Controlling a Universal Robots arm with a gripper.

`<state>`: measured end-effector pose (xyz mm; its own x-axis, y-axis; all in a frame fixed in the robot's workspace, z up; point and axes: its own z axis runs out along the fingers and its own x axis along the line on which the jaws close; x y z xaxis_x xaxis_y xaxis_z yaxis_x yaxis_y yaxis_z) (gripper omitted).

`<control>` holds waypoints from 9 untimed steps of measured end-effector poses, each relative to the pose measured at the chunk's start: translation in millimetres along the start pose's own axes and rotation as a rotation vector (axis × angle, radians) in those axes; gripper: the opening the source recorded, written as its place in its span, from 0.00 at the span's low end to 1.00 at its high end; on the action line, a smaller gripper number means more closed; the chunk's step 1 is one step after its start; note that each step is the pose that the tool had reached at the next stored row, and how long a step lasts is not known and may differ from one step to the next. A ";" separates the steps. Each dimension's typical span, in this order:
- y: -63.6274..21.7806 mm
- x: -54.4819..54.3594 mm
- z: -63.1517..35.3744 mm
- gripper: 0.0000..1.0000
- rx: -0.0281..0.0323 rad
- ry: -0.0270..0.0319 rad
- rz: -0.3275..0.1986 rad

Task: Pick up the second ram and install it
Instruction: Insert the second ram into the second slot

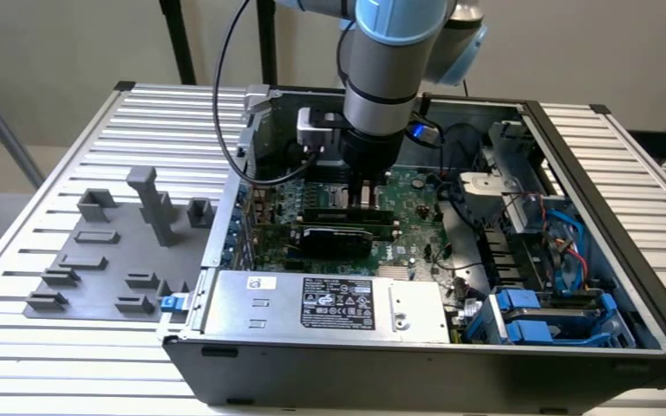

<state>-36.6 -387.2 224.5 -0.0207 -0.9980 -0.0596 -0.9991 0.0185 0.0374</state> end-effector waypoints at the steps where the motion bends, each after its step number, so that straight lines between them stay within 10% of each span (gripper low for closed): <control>1: 0.1 0.0 0.1 0.13 0.0001 0.0002 0.000; 9: 1.0 0.4 1.0 0.13 0.0004 0.0041 0.001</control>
<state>-37.6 -387.5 223.5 -0.0220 -0.9982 -0.0554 -0.9991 0.0200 0.0371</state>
